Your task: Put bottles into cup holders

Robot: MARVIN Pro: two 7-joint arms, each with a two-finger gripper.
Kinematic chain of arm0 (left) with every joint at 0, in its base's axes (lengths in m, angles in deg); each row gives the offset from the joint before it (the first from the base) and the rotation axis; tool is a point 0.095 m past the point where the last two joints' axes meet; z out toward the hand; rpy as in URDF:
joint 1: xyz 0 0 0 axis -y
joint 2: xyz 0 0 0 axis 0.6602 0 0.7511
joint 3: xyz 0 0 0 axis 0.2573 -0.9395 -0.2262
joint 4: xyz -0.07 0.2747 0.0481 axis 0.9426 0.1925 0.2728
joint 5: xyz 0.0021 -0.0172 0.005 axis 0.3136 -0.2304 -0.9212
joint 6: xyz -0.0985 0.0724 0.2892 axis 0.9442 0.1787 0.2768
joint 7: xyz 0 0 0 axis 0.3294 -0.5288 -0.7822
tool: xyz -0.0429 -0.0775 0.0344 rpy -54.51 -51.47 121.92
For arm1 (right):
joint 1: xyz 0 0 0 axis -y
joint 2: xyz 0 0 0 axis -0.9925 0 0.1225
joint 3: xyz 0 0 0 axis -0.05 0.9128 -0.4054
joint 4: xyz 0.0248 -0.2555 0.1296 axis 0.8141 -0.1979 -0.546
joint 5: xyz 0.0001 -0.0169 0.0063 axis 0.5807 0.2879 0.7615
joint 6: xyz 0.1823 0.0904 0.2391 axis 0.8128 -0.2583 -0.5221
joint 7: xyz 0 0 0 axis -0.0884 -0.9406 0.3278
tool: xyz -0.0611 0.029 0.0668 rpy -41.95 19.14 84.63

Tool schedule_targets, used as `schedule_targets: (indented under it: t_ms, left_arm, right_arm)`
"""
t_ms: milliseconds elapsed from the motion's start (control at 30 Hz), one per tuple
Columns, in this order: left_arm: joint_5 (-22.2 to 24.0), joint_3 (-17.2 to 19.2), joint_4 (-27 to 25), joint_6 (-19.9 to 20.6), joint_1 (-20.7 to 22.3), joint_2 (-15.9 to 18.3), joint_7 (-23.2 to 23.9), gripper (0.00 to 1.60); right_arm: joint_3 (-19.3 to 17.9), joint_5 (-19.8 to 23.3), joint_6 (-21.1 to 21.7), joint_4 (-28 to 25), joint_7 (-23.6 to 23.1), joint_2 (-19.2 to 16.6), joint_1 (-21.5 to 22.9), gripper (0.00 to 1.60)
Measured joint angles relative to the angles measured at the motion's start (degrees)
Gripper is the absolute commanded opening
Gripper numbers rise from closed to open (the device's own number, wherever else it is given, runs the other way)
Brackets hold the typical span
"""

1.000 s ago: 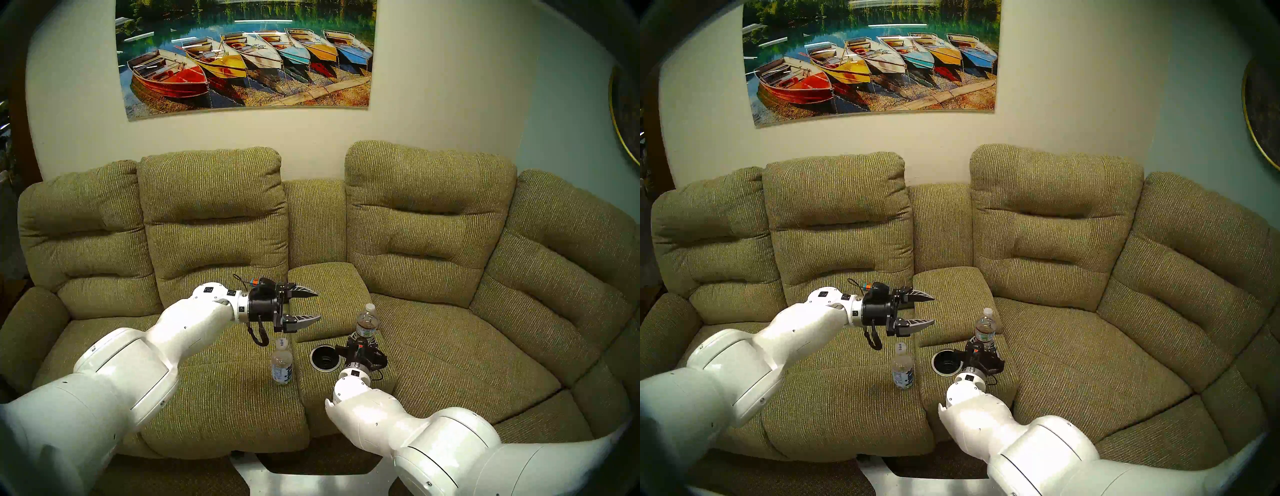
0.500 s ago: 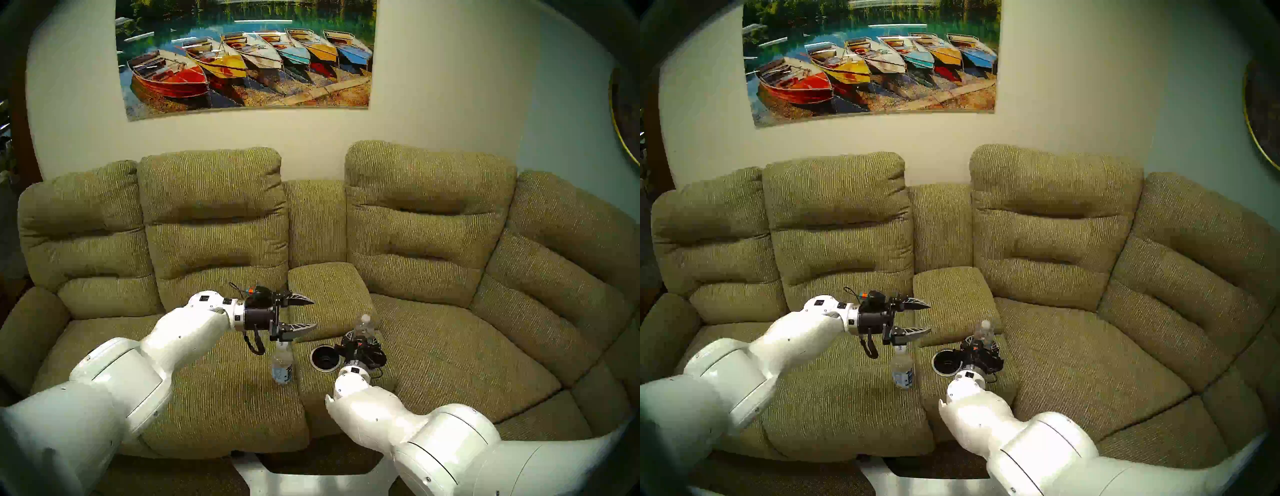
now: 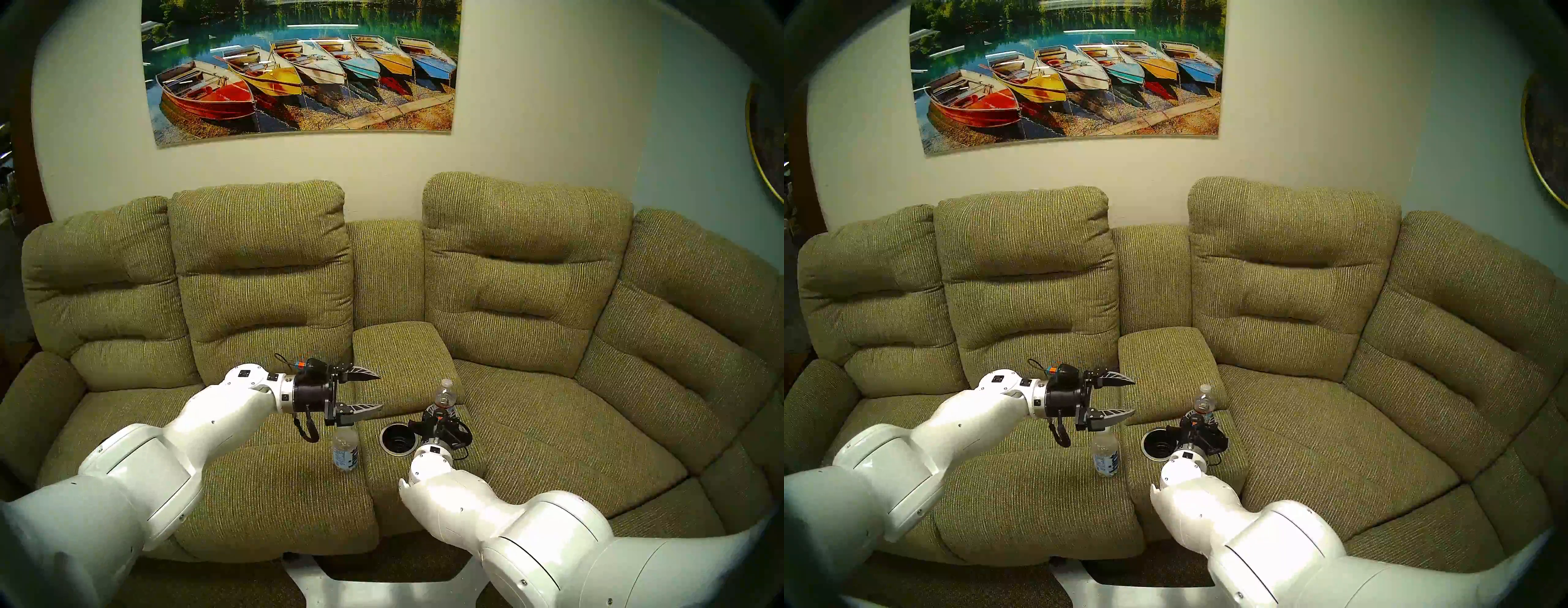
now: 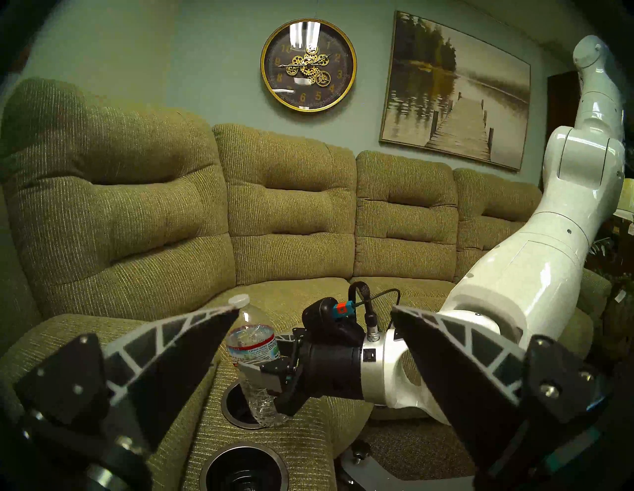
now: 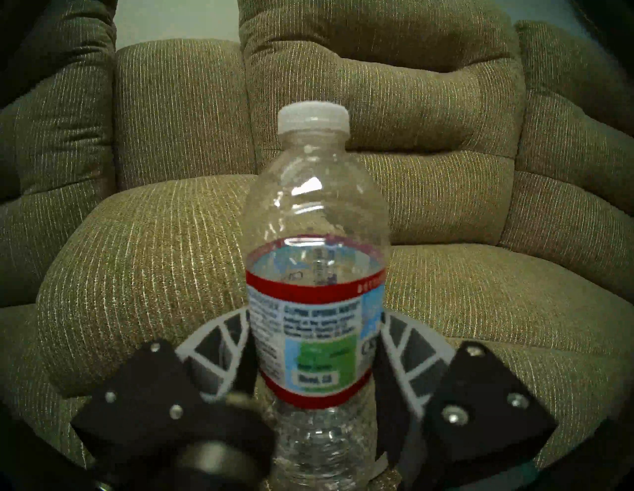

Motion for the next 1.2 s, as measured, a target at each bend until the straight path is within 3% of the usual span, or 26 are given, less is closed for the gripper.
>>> schedule_targets:
  t_ms: [100,200,333,367,400,500,1200]
  left_arm:
    - [0.08,0.12,-0.69,-0.11,-0.50,0.42,-0.12,1.60]
    - [0.14,0.18,-1.15,-0.19,-0.80,0.70,-0.20,1.60]
    - [0.24,0.28,-1.99,-0.31,-1.25,1.18,-0.35,1.60]
    - [0.26,0.31,-2.14,-0.33,-1.33,1.26,-0.38,1.60]
    - [0.31,0.36,-2.48,-0.38,-1.52,1.48,-0.44,1.60]
    - [0.35,0.41,-2.90,-0.44,-1.78,1.77,-0.50,1.60]
    - [0.63,0.73,-7.59,-1.29,-2.93,3.20,-1.32,1.60]
  right_arm:
    - [-0.16,0.22,0.13,0.08,-0.34,0.02,0.23,0.58]
    - [-0.27,0.41,0.21,0.12,-0.60,0.05,0.40,0.43]
    - [-0.50,0.73,0.25,0.15,-1.03,0.14,0.78,0.48]
    - [-0.54,0.80,0.25,0.15,-1.09,0.16,0.86,0.43]
    - [-0.64,0.95,0.21,0.15,-1.26,0.19,1.08,0.14]
    - [-0.75,1.10,0.15,0.15,-1.46,0.22,1.36,0.01]
    - [-0.59,0.37,-0.72,0.70,-3.09,0.11,2.50,0.00]
